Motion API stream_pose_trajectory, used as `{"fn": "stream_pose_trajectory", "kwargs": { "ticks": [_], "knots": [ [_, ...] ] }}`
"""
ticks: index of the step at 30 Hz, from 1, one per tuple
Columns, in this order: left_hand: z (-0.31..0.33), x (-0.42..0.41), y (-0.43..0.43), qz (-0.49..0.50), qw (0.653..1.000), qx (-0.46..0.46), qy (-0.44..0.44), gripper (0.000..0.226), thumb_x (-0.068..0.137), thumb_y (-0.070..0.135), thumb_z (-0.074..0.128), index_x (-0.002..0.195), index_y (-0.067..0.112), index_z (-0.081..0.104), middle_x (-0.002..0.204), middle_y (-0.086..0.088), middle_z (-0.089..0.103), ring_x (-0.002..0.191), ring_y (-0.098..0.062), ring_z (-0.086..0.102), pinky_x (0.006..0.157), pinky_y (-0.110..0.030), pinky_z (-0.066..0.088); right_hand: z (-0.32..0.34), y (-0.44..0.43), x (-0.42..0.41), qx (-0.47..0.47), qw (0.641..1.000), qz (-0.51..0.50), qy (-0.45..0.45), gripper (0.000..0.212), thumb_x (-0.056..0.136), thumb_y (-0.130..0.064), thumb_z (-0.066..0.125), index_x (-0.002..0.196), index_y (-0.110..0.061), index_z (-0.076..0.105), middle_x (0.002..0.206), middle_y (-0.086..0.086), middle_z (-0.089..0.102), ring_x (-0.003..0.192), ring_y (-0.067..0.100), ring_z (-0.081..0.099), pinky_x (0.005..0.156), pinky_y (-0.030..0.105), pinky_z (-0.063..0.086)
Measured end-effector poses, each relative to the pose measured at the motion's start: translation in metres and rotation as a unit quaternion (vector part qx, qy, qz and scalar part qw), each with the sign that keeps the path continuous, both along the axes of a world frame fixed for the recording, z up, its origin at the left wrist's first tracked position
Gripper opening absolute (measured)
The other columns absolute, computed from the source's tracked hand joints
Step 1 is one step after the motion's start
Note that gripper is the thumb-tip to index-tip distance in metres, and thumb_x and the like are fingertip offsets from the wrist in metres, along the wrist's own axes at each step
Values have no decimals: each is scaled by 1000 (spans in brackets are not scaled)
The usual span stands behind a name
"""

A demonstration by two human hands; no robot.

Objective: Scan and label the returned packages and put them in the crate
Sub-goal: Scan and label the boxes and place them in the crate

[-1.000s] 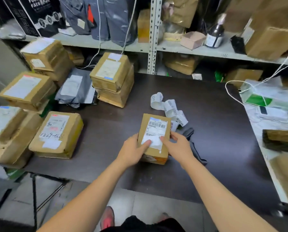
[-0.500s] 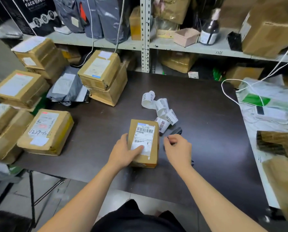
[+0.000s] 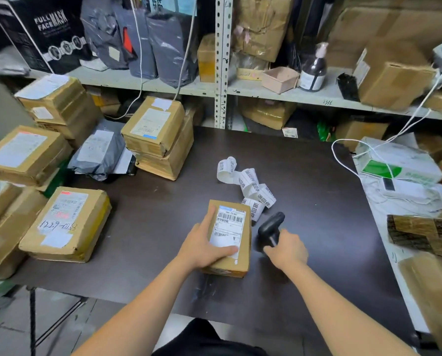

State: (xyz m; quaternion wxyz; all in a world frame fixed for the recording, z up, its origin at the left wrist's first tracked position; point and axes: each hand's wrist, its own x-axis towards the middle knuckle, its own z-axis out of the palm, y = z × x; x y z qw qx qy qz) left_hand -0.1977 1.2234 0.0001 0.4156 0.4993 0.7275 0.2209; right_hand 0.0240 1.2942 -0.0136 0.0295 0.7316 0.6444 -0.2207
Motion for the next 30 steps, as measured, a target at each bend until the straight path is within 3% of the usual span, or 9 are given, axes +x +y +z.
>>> {"fn": "stream_pose_trajectory", "kwargs": {
  "ticks": [2,5,8,11,15,20,30],
  "knots": [
    [-2,0,0,15,1000,3,11,126,52,76,73,149,58,-5,131,4,50,125,-20,51,104,-40,44,11,5,1,-7,996,-45,72,22,86,-35,62,97,-20,50,94,2,59,89,29,62,69,30,43],
    [-3,7,3,58,998,8,28,125,54,79,71,150,55,-5,125,4,50,122,-22,52,92,-35,43,36,11,1,28,975,-107,192,11,86,-24,53,81,-15,50,82,5,60,66,26,57,56,28,41],
    [-2,17,7,111,993,26,37,124,53,79,72,147,55,-5,115,4,50,115,-24,56,81,-33,41,68,16,-6,41,946,-135,293,20,85,-22,57,69,-13,49,61,7,58,43,22,50,53,29,45],
    [-1,25,14,152,987,20,43,126,52,78,74,148,52,-3,116,1,49,110,-29,60,81,-35,43,97,13,-15,-7,930,-120,346,27,87,-28,63,68,-12,52,53,5,53,40,20,45,47,29,44],
    [-2,31,23,172,984,14,48,128,53,75,77,149,49,-3,123,-6,49,109,-33,61,83,-39,48,125,1,-27,-46,922,-104,369,28,88,-32,65,74,-9,57,56,5,53,44,18,44,42,26,42],
    [-4,31,31,166,985,11,42,125,54,73,79,148,48,0,125,-8,48,110,-36,60,82,-40,47,146,-10,-30,-65,926,-86,361,26,90,-34,63,78,-10,59,59,6,54,48,21,46,47,28,44],
    [-5,30,33,159,987,18,32,126,53,74,79,148,49,0,126,-10,48,113,-36,58,86,-42,48,163,-18,-29,-44,935,-74,345,31,91,-35,62,72,-11,56,58,5,55,43,18,46,44,26,43]
  ]
}}
